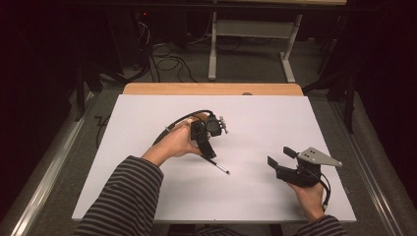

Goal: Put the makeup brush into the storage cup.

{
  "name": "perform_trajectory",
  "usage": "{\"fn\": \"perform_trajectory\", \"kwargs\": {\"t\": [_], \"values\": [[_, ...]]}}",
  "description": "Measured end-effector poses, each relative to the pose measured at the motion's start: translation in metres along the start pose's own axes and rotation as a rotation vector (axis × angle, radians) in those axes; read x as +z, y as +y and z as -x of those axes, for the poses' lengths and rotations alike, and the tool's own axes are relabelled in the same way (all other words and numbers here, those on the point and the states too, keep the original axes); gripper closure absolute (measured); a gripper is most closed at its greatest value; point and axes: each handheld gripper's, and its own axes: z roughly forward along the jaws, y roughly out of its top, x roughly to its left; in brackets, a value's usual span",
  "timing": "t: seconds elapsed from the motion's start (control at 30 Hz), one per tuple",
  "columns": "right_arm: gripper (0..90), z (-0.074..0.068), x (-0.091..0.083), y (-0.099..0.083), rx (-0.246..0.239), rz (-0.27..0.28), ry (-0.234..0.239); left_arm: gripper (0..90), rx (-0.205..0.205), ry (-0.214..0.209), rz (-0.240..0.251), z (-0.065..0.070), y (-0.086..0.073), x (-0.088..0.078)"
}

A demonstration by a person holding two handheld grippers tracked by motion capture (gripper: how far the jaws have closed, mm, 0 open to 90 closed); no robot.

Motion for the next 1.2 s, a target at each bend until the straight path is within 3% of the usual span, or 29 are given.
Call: {"fn": "perform_trajectory", "kwargs": {"t": [0.67,1.2], "values": [[29.2,0.000,0.000,0.000,-0.003,-0.004,0.002,29.3,0.044,-0.016,-0.049,0.006,0.006,0.017],[29.3,-0.001,0.000,0.000,-0.002,-0.007,0.005,31.5,0.047,-0.025,-0.072,0.007,0.004,0.031]]}}
